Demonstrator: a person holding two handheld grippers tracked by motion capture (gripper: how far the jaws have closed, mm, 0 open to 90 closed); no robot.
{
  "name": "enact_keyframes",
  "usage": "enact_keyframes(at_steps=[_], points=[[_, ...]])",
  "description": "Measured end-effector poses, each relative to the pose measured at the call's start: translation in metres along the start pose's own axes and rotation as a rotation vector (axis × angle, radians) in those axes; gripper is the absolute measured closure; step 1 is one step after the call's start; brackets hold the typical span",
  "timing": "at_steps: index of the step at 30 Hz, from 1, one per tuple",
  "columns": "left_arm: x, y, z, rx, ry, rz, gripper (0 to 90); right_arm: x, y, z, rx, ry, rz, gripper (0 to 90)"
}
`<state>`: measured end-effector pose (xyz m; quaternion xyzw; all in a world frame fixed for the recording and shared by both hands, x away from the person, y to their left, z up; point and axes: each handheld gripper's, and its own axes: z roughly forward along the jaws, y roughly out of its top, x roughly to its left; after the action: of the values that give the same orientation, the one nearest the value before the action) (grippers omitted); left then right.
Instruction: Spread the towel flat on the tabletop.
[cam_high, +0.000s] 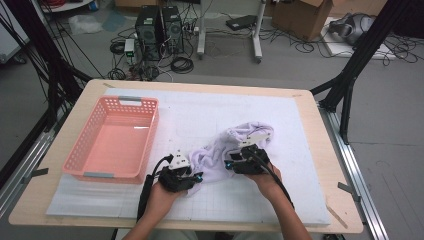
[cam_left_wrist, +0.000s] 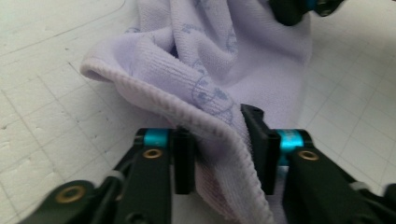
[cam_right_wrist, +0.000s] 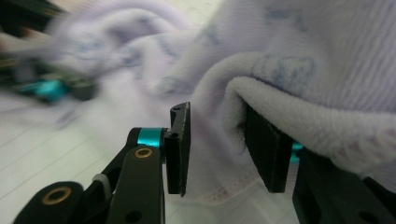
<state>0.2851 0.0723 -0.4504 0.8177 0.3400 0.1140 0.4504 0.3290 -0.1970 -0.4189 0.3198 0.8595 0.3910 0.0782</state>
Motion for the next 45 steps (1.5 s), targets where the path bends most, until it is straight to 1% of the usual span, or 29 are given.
enact_keyframes(at_steps=[2,3,7,9,12,13,14,15,16,17,19,20,22,25,26,28,29,30,31,33,34,35,36,37,38,40,42,43,45], points=[[0.000,0.001,-0.001,0.007,-0.004,0.008,76.0,0.000,-0.006,-0.007,-0.029,0.024,-0.004,57.8],[0.000,0.000,-0.001,0.007,-0.006,0.004,76.4,0.000,-0.010,-0.012,-0.047,0.035,-0.007,57.3],[0.001,0.000,-0.001,0.002,-0.011,-0.005,77.2,0.000,-0.021,-0.029,-0.082,0.054,-0.028,55.2],[0.002,0.000,-0.001,0.002,-0.011,-0.005,77.3,0.001,-0.026,-0.038,-0.101,0.038,-0.046,54.7],[0.002,0.000,-0.002,-0.003,-0.014,-0.012,77.4,-0.002,-0.036,-0.054,-0.144,-0.010,-0.041,57.9],[0.002,0.000,-0.002,-0.003,-0.014,-0.012,77.4,-0.002,-0.036,-0.054,-0.144,-0.010,-0.041,57.9],[0.002,0.000,-0.002,-0.004,-0.015,-0.013,77.4,-0.006,-0.043,-0.062,-0.160,-0.078,-0.032,59.1],[0.002,0.000,-0.002,-0.004,-0.016,-0.014,77.4,-0.008,-0.046,-0.063,-0.150,-0.099,-0.022,60.7],[0.002,0.000,-0.001,-0.005,-0.016,-0.015,77.4,-0.008,-0.046,-0.063,-0.150,-0.099,-0.022,60.7],[0.002,0.000,-0.001,-0.006,-0.017,-0.018,77.4,-0.011,-0.049,-0.058,-0.124,-0.126,-0.012,60.9],[0.003,0.000,-0.001,-0.005,-0.020,-0.019,77.4,-0.012,-0.049,-0.054,-0.111,-0.133,-0.012,60.9],[0.003,0.000,-0.001,-0.006,-0.022,-0.021,77.4,-0.014,-0.047,-0.043,-0.115,-0.148,-0.011,60.9],[0.003,0.000,-0.001,-0.010,-0.025,-0.029,77.4,-0.014,-0.043,-0.034,-0.139,-0.167,-0.017,61.0],[0.004,-0.001,-0.002,-0.013,-0.031,-0.032,77.3,-0.011,-0.035,-0.025,-0.179,-0.163,-0.036,67.9],[0.004,-0.001,-0.002,-0.015,-0.031,-0.035,77.2,-0.009,-0.033,-0.024,-0.179,-0.165,-0.042,68.0],[0.005,-0.001,-0.002,-0.016,-0.032,-0.036,77.1,-0.007,-0.033,-0.022,-0.162,-0.155,-0.027,68.3],[0.005,-0.001,-0.002,-0.016,-0.032,-0.036,77.0,-0.007,-0.034,-0.023,-0.152,-0.142,-0.013,68.0],[0.005,-0.001,-0.002,-0.017,-0.034,-0.036,77.0,-0.008,-0.035,-0.023,-0.148,-0.114,0.002,66.9],[0.005,-0.001,-0.002,-0.017,-0.034,-0.037,76.9,-0.008,-0.037,-0.023,-0.143,-0.070,0.024,64.9],[0.005,-0.001,-0.002,-0.017,-0.034,-0.037,77.0,-0.007,-0.039,-0.021,-0.115,-0.027,0.024,63.4],[0.005,-0.001,-0.002,-0.017,-0.035,-0.036,77.0,-0.006,-0.040,-0.018,-0.091,-0.026,0.019,64.9],[0.005,-0.001,-0.002,-0.016,-0.035,-0.035,77.0,-0.005,-0.041,-0.014,-0.065,-0.039,0.004,68.2],[0.005,-0.001,-0.002,-0.017,-0.036,-0.035,77.0,-0.005,-0.041,-0.012,-0.049,-0.040,0.002,71.8],[0.005,-0.001,-0.002,-0.017,-0.036,-0.037,77.1,-0.005,-0.042,-0.010,-0.046,-0.041,0.005,83.0],[0.005,-0.001,-0.003,-0.020,-0.038,-0.039,77.2,-0.005,-0.043,-0.012,-0.054,-0.033,-0.005,88.8],[0.005,-0.001,-0.004,-0.023,-0.042,-0.040,77.4,-0.004,-0.045,-0.019,-0.080,-0.010,-0.002,89.0],[0.006,0.000,-0.005,-0.034,-0.053,-0.050,77.6,-0.002,-0.049,-0.031,-0.103,-0.002,-0.002,89.2],[0.006,0.000,-0.005,-0.034,-0.053,-0.050,77.6,-0.002,-0.052,-0.038,-0.114,-0.004,-0.001,89.2],[0.007,0.000,-0.006,-0.042,-0.059,-0.060,77.8,-0.006,-0.058,-0.049,-0.126,-0.033,0.016,88.8]])
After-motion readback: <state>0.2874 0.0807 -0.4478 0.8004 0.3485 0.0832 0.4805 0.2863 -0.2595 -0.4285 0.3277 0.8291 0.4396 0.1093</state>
